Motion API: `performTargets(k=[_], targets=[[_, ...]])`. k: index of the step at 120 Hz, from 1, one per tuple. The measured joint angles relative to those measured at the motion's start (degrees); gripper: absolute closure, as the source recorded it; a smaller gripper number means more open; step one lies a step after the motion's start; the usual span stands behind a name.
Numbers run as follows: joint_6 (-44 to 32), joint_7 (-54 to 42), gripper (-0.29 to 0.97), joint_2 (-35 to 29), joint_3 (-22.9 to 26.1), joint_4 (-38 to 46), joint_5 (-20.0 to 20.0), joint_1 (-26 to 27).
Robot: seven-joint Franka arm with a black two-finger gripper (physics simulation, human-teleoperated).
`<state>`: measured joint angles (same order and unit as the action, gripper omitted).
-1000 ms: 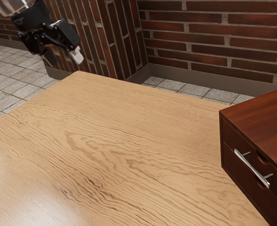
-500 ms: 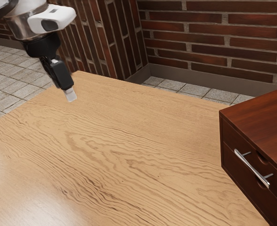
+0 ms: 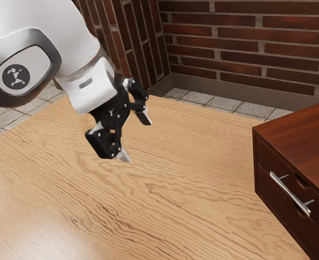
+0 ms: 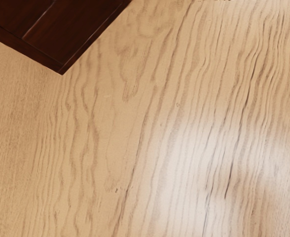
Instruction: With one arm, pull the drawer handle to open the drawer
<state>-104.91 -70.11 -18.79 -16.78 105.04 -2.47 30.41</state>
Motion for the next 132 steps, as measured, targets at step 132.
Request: performTargets(k=[132], targets=[[-31.72, -24.11, 0.27, 16.03, -14.07, 1.6, -2.16, 26.93]])
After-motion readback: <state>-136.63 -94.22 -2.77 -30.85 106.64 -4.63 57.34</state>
